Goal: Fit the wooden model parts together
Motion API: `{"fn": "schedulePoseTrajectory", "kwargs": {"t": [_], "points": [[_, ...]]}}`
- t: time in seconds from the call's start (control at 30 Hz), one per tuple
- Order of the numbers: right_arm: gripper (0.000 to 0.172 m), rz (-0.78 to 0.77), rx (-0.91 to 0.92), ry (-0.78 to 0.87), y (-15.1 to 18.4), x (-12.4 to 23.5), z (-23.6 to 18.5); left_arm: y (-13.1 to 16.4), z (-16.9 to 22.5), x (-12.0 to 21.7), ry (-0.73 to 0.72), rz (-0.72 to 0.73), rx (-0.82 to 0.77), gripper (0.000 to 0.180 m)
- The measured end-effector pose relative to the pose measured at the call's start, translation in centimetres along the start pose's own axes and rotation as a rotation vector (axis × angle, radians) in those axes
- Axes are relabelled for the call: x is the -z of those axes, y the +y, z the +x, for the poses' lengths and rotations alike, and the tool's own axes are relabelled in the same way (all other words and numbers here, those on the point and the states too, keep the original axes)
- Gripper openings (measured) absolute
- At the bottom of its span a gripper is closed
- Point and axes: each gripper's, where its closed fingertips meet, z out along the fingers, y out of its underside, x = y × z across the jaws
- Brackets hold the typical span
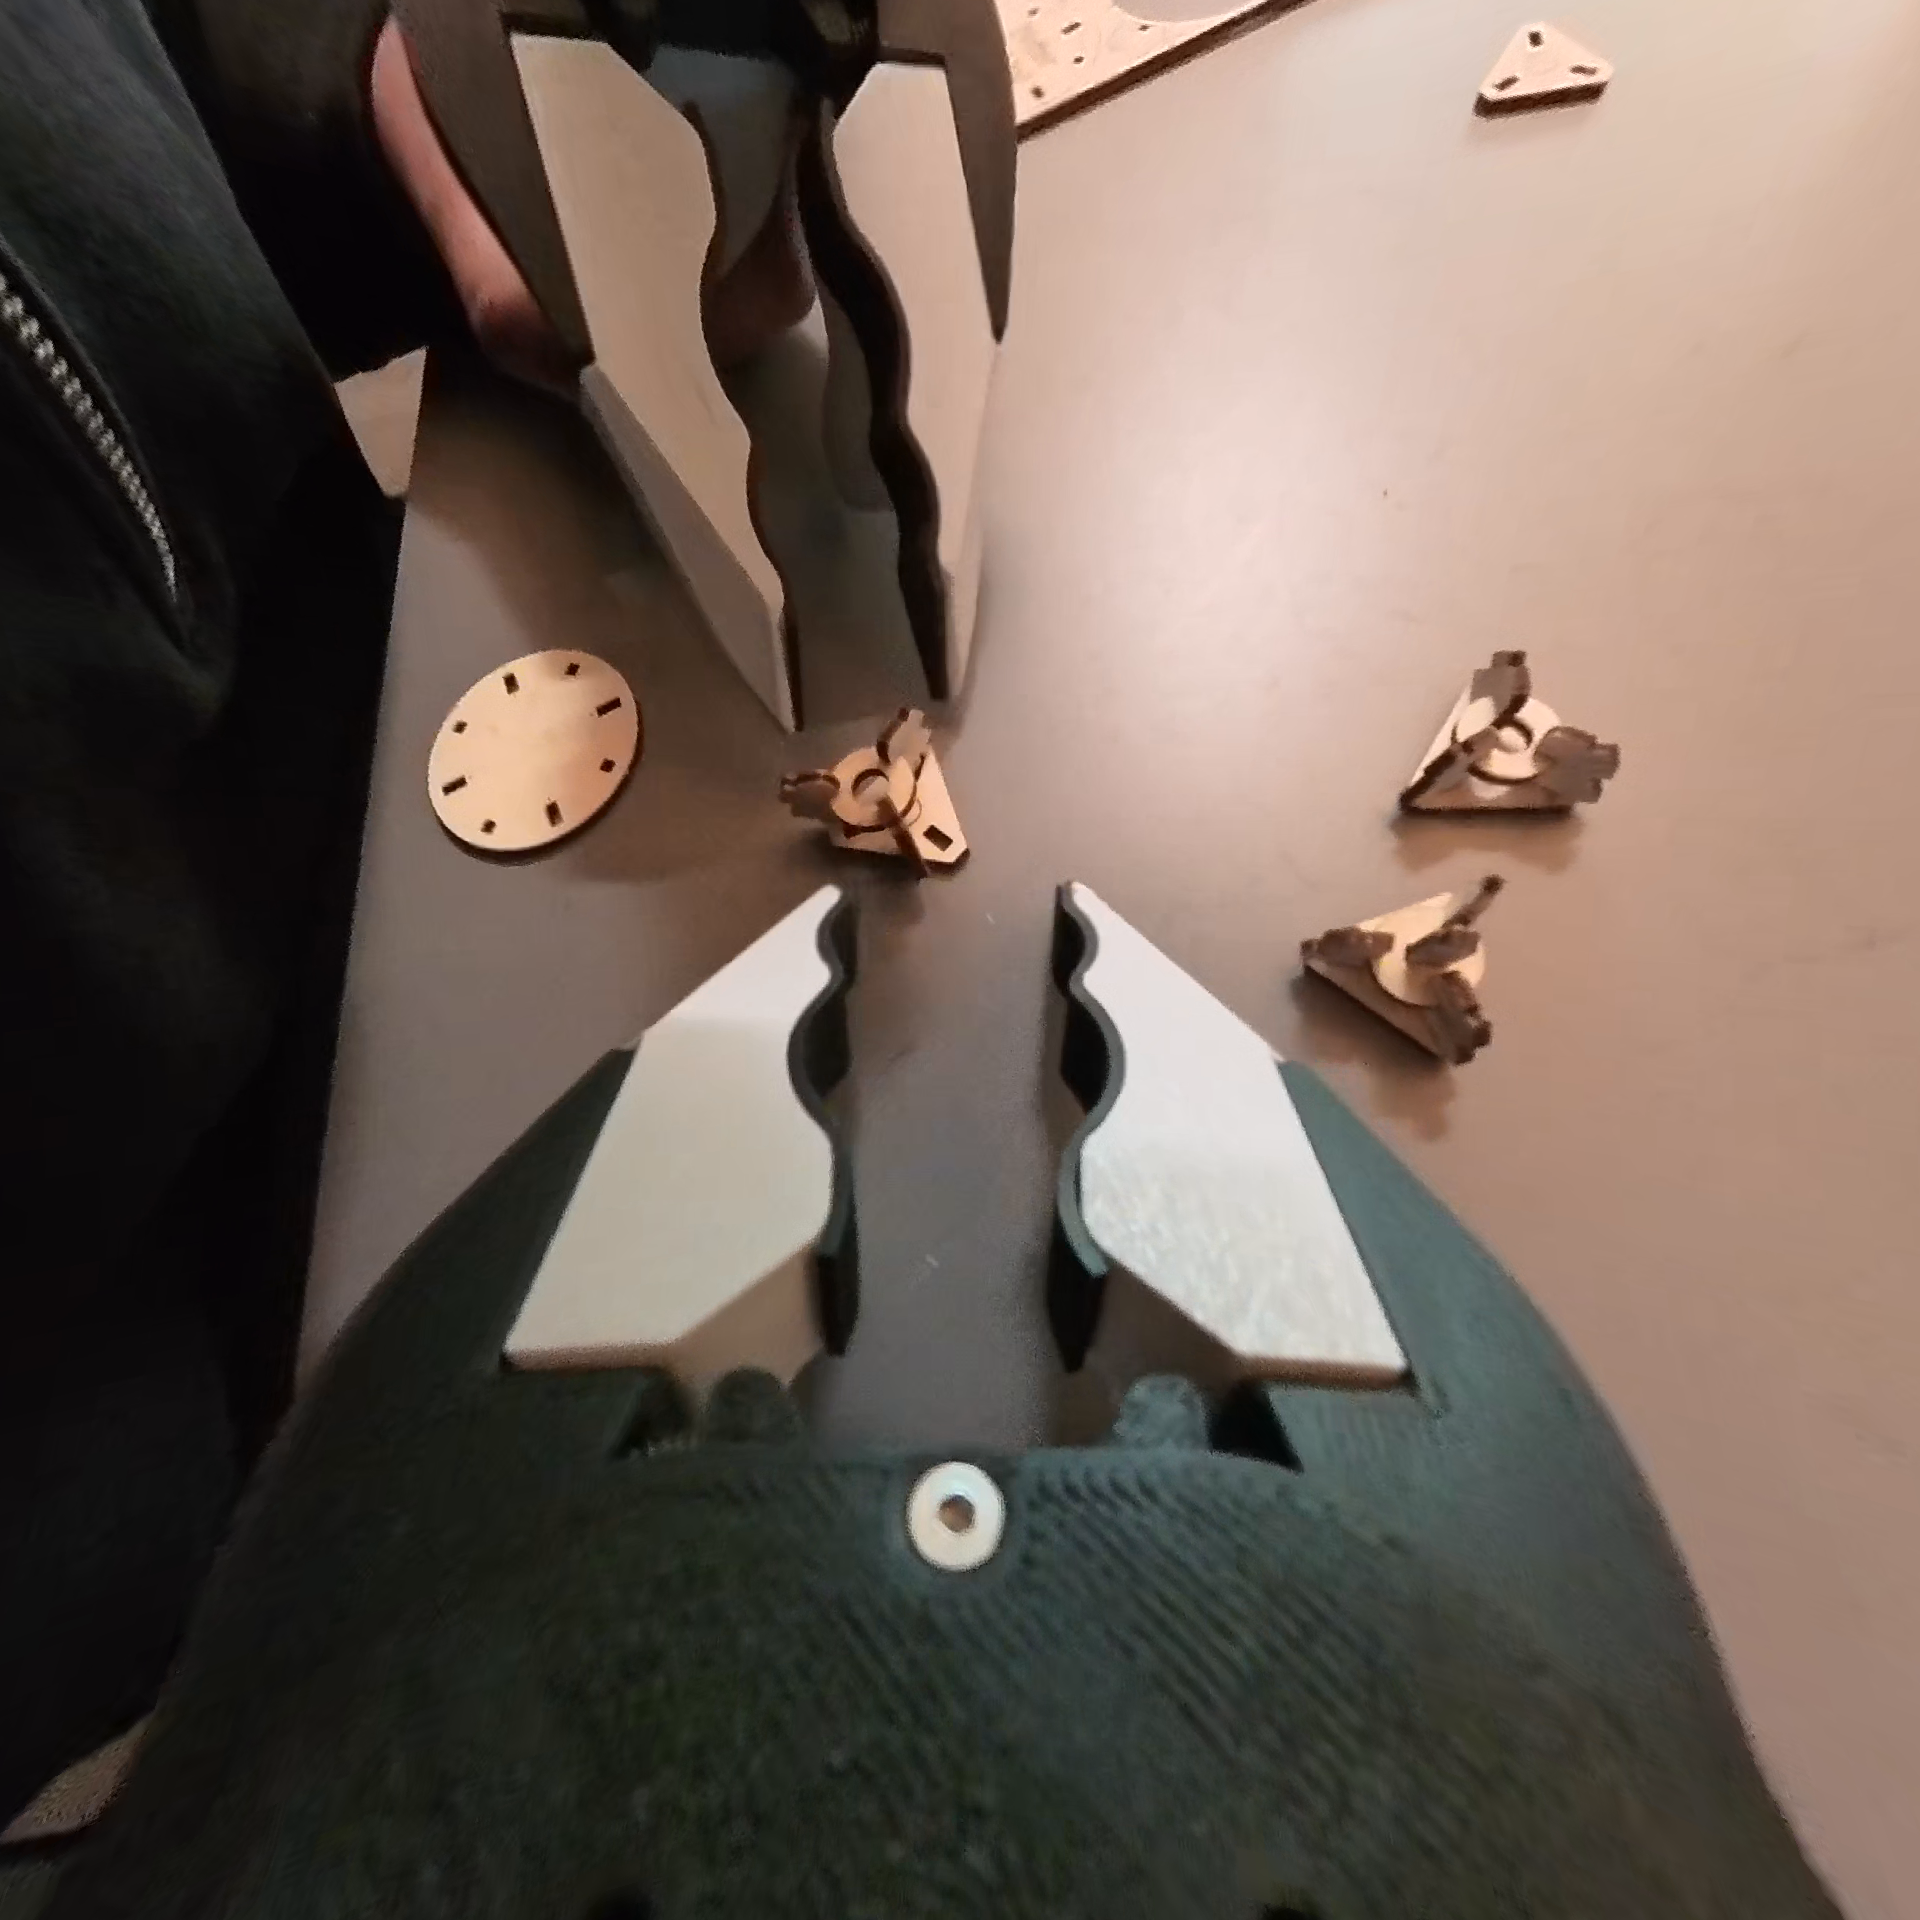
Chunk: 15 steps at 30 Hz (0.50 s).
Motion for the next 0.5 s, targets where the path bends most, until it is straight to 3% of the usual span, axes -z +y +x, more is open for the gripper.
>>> {"fn": "schedulePoseTrajectory", "kwargs": {"t": [0.2, 0.3, 0.5], "points": [[0.038, 0.078, -0.072, 0.058, -0.86, 0.27, -1.07, -0.32, 0.12, -0.14, 0.006, 0.006, -0.025, 0.031], [0.019, 0.071, -0.046, 0.111, -0.80, 0.20, -0.69, -0.64, 0.13, -0.16, 0.009, 0.017, -0.041, 0.029], [0.008, -0.005, -0.056, 0.045, -0.10, -0.63, -0.41, -0.50, -0.18, -0.36, 0.043, -0.001, 0.020, 0.021]]}}
